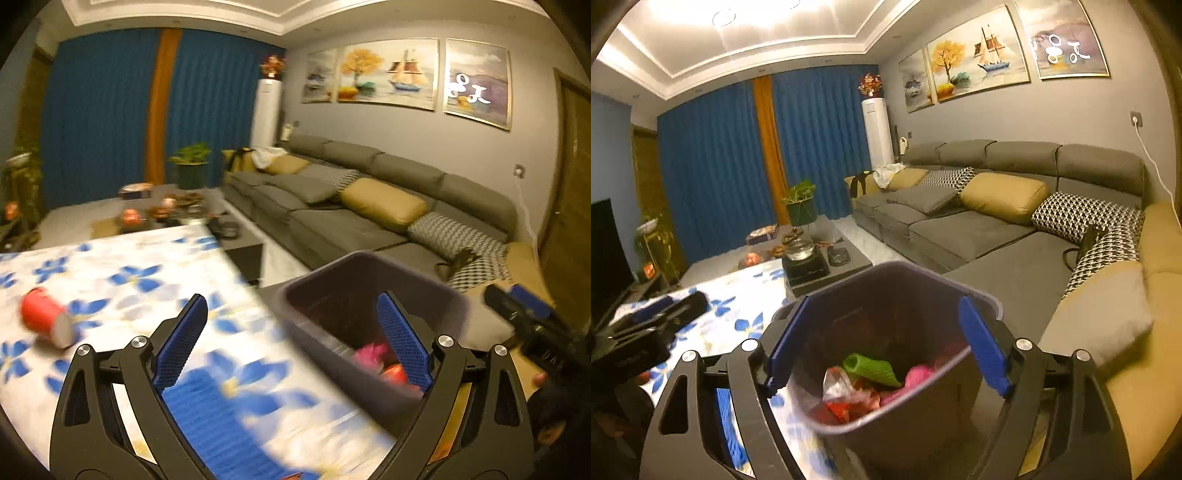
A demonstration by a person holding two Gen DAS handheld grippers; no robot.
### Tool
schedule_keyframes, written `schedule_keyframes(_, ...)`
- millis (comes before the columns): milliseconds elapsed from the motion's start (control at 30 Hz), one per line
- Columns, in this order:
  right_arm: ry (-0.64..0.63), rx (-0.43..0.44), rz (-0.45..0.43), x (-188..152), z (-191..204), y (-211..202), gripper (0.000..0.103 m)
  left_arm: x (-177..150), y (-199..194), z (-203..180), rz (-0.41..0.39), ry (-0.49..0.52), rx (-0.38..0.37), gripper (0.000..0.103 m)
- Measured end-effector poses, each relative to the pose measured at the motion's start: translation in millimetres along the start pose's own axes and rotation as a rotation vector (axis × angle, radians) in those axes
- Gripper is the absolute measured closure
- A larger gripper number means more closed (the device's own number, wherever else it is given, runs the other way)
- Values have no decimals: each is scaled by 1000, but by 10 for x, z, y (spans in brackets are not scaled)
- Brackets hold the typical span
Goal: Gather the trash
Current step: 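Open both tools to drop the pink bag and red cup into the bin, then move the left tool to the blue foam net and grasp it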
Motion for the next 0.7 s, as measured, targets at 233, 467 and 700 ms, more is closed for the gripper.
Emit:
schedule_keyframes(233, -5, 28, 21, -284, 156, -220, 20, -493, -386, 402, 110, -7, 89, 11)
schedule_keyframes(467, -17, 31, 58, -468, 293, -271, 20, -896, -327, 380, 252, -40, 43, 11)
schedule_keyframes(700, -38, 29, 49, -537, 360, -375, 20, -1018, -88, 191, 337, 8, 27, 11)
Point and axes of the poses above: each gripper's, at about its wrist camera, not at the fingertips, and y roughly the way its jaws point, z to its left, x to its top, the point moved 3 cm from there along y, roughly the way its jaws point, and after that the axes turned 13 degrees about y, right-handed, at the moved point
